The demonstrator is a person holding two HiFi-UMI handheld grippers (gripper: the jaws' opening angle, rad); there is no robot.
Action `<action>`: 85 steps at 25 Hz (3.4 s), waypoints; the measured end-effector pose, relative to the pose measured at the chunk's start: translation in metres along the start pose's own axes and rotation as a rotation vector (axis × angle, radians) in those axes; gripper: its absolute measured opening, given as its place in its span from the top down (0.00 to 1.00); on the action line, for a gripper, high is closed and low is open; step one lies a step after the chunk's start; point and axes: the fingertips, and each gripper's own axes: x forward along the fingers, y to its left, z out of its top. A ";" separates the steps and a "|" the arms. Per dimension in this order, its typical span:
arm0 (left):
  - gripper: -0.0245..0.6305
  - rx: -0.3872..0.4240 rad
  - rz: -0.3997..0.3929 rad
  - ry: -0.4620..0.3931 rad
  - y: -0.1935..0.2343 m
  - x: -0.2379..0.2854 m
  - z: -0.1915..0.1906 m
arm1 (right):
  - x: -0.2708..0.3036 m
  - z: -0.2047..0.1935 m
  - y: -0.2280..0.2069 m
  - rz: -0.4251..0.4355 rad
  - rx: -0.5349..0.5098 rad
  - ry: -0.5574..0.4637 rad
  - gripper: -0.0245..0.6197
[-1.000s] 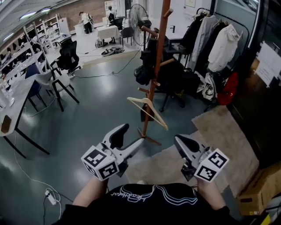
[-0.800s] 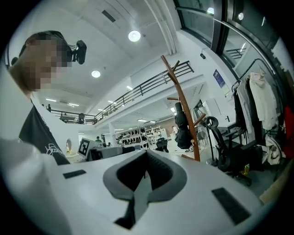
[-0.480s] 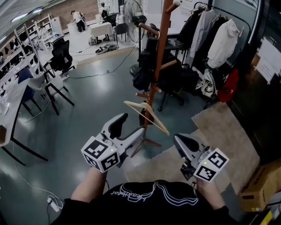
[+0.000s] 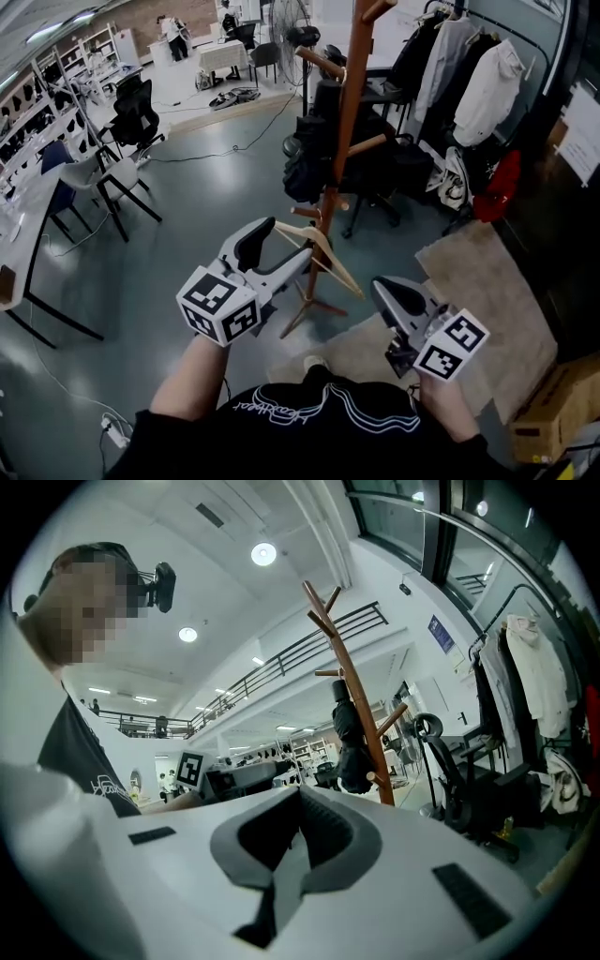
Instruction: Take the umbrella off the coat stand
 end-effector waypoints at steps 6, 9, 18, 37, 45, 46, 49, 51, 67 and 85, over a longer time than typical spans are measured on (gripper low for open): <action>0.46 0.027 0.025 0.011 0.027 0.034 0.014 | 0.027 0.030 -0.034 0.028 -0.009 -0.016 0.96; 0.45 0.041 0.033 0.016 0.040 0.051 0.017 | 0.038 0.039 -0.055 0.036 -0.010 -0.019 0.96; 0.44 0.095 0.066 0.045 0.078 0.095 0.016 | 0.065 0.055 -0.098 0.077 -0.034 -0.017 0.96; 0.44 0.213 -0.140 0.129 0.113 0.158 0.011 | 0.094 0.064 -0.137 0.133 -0.099 -0.005 0.96; 0.44 0.210 -0.276 0.120 0.107 0.169 0.010 | 0.099 0.056 -0.147 0.121 -0.082 0.007 0.96; 0.44 0.209 -0.288 0.118 0.106 0.170 0.009 | 0.100 0.055 -0.147 0.121 -0.082 0.007 0.96; 0.53 0.205 -0.326 0.111 0.099 0.171 0.006 | 0.098 0.053 -0.149 0.120 -0.080 0.002 0.96; 0.55 0.200 -0.335 0.102 0.097 0.172 0.007 | 0.095 0.054 -0.151 0.117 -0.079 -0.004 0.96; 0.60 0.176 -0.299 0.094 0.102 0.169 0.010 | 0.085 0.055 -0.154 0.099 -0.072 -0.004 0.96; 0.60 0.113 -0.245 -0.025 0.108 0.154 0.036 | 0.089 0.049 -0.154 0.123 -0.075 0.021 0.96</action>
